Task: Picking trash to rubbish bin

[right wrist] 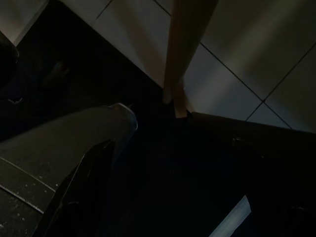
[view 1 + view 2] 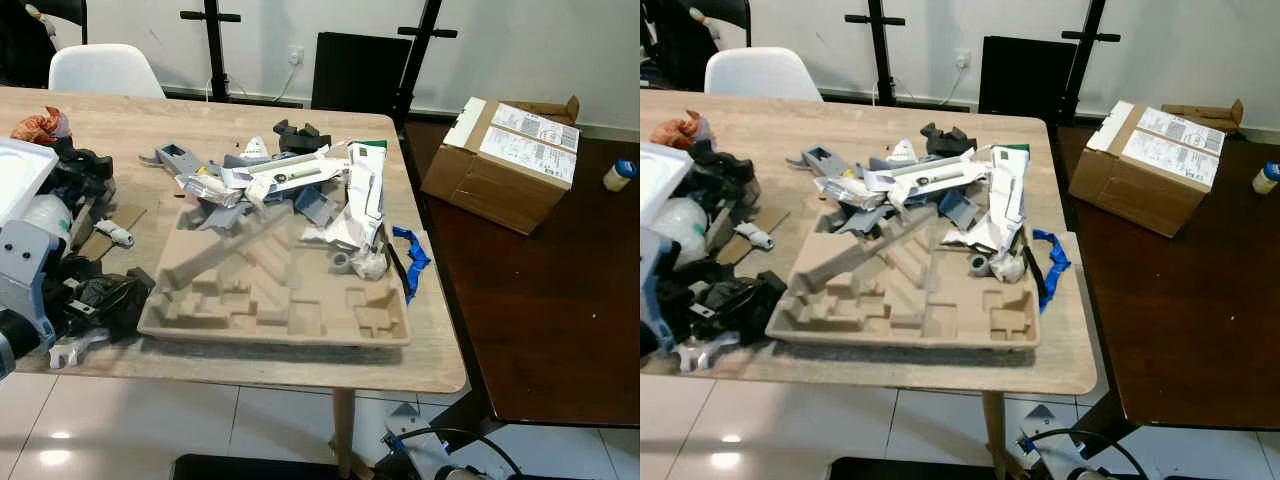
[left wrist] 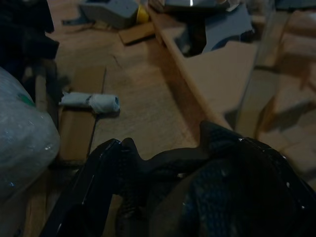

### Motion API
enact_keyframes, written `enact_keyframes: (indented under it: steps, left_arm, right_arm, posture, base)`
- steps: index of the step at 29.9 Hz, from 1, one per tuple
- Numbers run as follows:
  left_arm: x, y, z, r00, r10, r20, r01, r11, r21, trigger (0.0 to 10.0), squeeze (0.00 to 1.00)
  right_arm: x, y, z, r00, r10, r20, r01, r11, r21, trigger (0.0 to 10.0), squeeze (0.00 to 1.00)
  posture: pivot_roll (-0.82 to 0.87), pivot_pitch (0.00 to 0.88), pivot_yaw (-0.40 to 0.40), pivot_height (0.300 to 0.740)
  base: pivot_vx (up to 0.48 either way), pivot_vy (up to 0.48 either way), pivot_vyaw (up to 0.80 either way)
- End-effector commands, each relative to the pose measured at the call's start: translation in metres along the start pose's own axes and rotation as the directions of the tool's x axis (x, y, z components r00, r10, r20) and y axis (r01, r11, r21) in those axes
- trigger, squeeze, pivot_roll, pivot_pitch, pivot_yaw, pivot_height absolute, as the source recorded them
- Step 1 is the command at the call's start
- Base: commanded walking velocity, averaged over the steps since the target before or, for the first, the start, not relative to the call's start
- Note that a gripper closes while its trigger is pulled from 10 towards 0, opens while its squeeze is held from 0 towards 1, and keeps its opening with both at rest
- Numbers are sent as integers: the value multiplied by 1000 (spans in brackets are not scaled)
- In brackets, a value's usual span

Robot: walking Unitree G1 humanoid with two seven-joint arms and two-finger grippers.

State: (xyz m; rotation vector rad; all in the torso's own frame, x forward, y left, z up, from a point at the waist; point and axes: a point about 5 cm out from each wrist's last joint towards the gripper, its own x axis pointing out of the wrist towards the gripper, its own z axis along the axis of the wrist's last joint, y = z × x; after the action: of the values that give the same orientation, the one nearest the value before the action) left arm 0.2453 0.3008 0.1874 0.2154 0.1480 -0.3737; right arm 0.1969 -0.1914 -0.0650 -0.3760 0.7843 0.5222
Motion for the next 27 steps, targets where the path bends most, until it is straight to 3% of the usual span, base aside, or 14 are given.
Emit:
enact_keyframes:
  steps: [1,3,4,5,12,13,14,15,27]
  left_arm:
    - [1,-4,-11,996,-13,-90,15,1000,23,10000,1000]
    - [0,-1,-18,988,9,-151,2,997,77,10000,1000]
    - [0,1,-22,983,30,-181,-11,994,107,10000,224]
    - [0,3,-24,979,50,-199,-26,992,126,10000,0]
    - [1,10,-28,964,116,-239,-78,984,163,10000,0]
    - [1,10,-29,962,120,-246,-80,983,165,8824,0]
    - [1,11,-29,960,122,-250,-81,983,166,8824,0]
    - [1,11,-30,959,124,-253,-83,983,165,0,0]
    - [6,16,-25,965,163,-204,-132,979,159,0,0]
  right_arm:
    - [-2,4,-9,1000,6,-28,-6,1000,12,10000,0]
    - [-2,5,-9,1000,8,-29,-8,1000,10,10000,0]
    - [-2,5,-8,1000,9,-28,-8,1000,9,10000,0]
    - [-1,5,-7,1000,9,-27,-8,1000,8,10000,0]
    - [0,5,-4,1000,9,-21,-8,1000,5,10000,0]
    - [0,5,-4,1000,8,-20,-8,1000,4,10000,0]
    - [1,5,-4,1000,8,-20,-8,1000,4,10000,0]
    - [1,5,-4,1000,8,-20,-8,1000,4,10000,0]
    - [-1,3,-7,999,10,-41,-11,999,-32,10000,0]
  posture:
    - [31,118,-28,740]
    - [31,118,-28,740]
    - [31,118,-28,740]
    - [31,118,-28,740]
    - [36,117,-28,740]
    - [36,117,-28,740]
    - [35,115,-27,740]
    - [35,114,-27,740]
    - [31,92,-28,740]
  base:
    - [0,0,0]
    - [0,0,0]
    - [0,0,0]
    - [0,0,0]
    - [0,0,0]
    - [0,0,0]
    - [0,0,0]
    - [0,0,0]
    - [0,0,0]
